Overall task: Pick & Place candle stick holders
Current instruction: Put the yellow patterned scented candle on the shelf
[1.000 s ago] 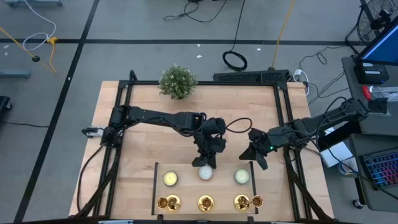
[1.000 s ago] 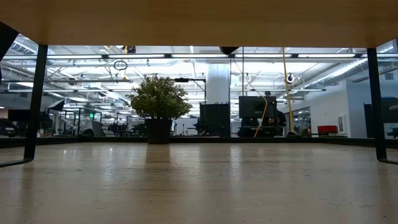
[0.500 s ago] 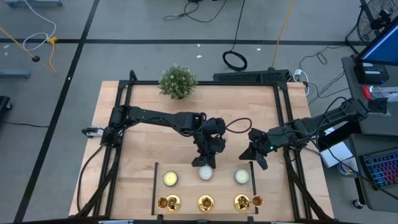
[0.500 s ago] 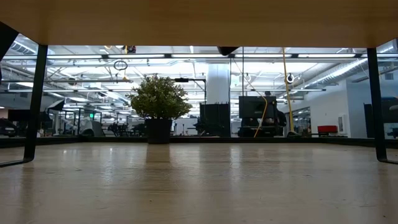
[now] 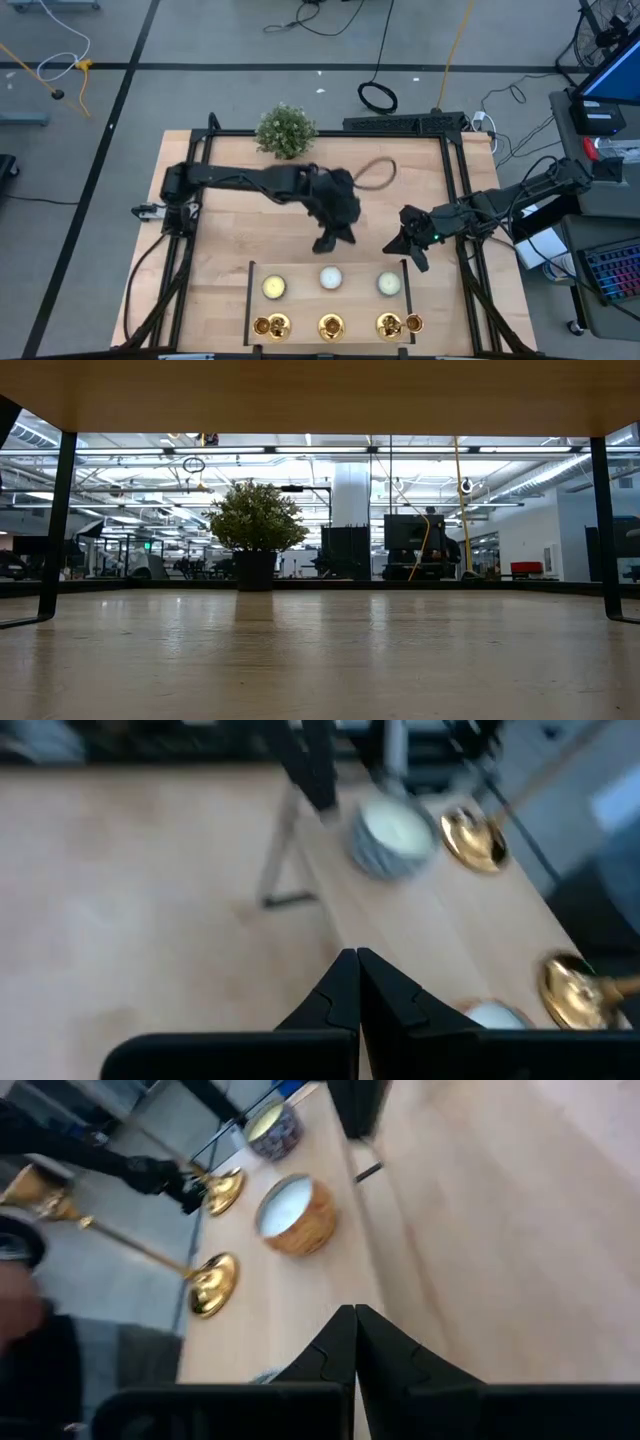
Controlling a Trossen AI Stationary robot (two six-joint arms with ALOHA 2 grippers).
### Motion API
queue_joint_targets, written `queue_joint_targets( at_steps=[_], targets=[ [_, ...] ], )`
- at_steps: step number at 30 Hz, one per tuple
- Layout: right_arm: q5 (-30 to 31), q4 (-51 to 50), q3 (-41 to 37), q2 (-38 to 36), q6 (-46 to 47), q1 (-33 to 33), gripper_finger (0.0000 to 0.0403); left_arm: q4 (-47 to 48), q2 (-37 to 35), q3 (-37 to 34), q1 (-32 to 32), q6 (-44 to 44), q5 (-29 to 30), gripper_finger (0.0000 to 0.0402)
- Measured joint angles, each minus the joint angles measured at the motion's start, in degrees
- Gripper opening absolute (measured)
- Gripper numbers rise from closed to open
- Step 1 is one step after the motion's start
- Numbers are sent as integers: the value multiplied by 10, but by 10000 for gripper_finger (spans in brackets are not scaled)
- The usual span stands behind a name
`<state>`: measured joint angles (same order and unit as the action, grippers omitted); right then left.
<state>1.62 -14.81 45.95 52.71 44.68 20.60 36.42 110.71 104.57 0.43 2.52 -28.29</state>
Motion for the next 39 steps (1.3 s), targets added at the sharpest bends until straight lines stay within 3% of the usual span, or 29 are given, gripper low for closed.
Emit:
queue_joint_targets(
  at_steps=[9, 20, 24, 34, 39],
  targets=[
    [5, -1, 0, 0, -62, -76, 0, -4, -95, 1, -40, 1, 49, 0],
    [-120, -15, 0, 1, -125, -211, 0, 54, -132, 0, -113, 30, 52, 0],
    [-168, -15, 0, 13, -140, -258, 0, 73, -125, 0, -132, 27, 10, 0],
    [-285, -9, 0, 67, -154, -322, 0, 187, -88, -26, -144, 26, -181, 0],
    [-286, 14, 0, 73, -161, -322, 0, 183, -77, -64, -121, 42, -201, 0]
  ],
)
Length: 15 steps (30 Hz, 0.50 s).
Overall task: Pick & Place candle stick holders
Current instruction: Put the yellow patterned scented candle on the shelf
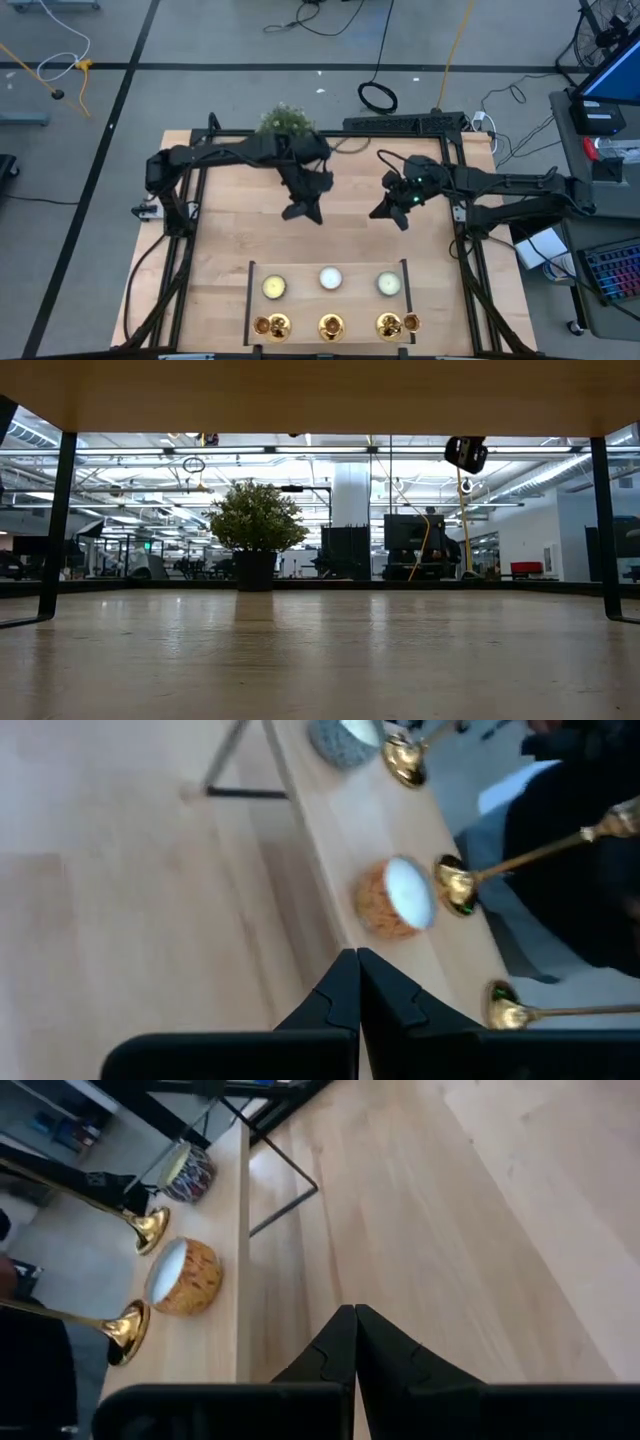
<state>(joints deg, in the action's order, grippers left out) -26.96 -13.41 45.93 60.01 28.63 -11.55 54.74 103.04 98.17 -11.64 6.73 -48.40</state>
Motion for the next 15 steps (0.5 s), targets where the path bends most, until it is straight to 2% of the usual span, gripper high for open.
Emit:
queue_joint_targets(
  at_steps=[4, 12, 15],
  targets=[
    [34, 8, 0, -5, 4, 16, 0, -74, 0, -32, 24, -20, 4, 0],
    [212, 8, 0, -22, 27, 102, 0, -167, 0, -80, 65, -77, 51, 0],
    [262, 7, 0, -24, 45, 138, 0, -196, 0, -95, 75, -101, 65, 0]
  ],
)
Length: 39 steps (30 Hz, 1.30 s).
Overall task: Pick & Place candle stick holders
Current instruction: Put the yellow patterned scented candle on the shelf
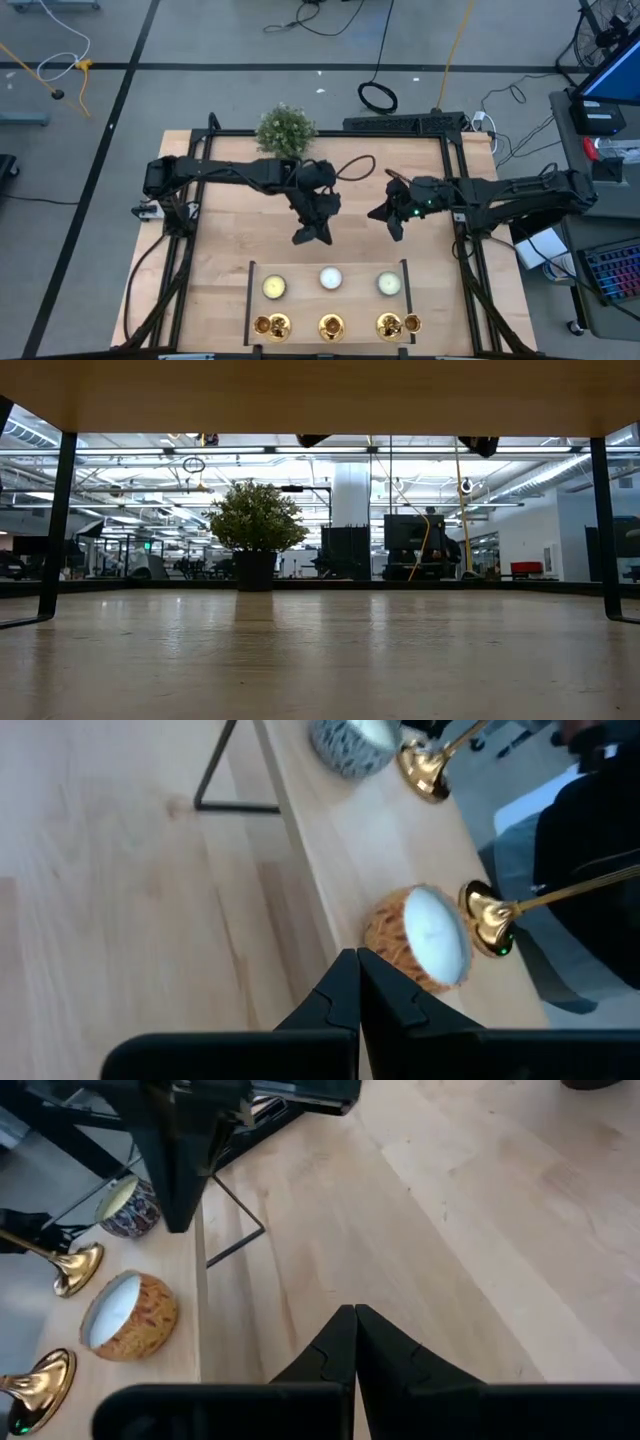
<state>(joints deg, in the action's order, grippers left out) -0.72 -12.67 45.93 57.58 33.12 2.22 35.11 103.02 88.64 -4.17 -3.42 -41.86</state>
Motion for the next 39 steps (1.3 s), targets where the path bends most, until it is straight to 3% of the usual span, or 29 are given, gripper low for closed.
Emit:
queue_joint_targets(
  at_steps=[11, 22, 39],
  targets=[
    [112, 5, 0, -2, 54, 114, 0, -14, 0, -16, 41, -23, 30, 0],
    [186, 14, 0, -2, 81, 180, 0, -24, 0, -15, 62, -31, 74, 0],
    [204, 22, 0, -1, 93, 205, 0, -34, 21, -14, 80, -43, 74, 0]
  ],
)
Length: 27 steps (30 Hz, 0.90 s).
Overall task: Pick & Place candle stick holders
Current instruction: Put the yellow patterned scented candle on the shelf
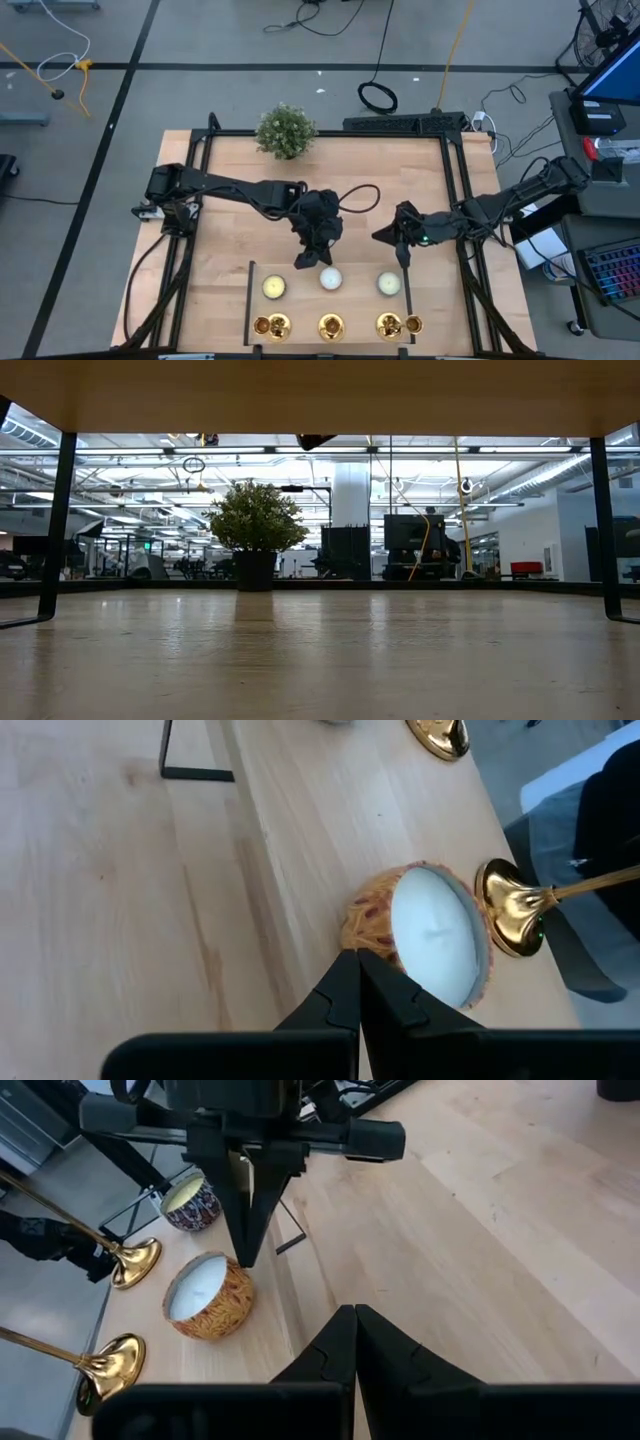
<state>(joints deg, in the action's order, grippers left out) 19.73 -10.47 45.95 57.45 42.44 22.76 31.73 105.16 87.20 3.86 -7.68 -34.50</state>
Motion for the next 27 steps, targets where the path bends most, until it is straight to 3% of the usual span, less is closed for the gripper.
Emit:
queue_joint_targets(
  at_steps=[27],
  targets=[
    [-3, -1, 0, 0, 4, 0, 0, 13, 0, 0, 0, 2, -29, 0]
  ],
)
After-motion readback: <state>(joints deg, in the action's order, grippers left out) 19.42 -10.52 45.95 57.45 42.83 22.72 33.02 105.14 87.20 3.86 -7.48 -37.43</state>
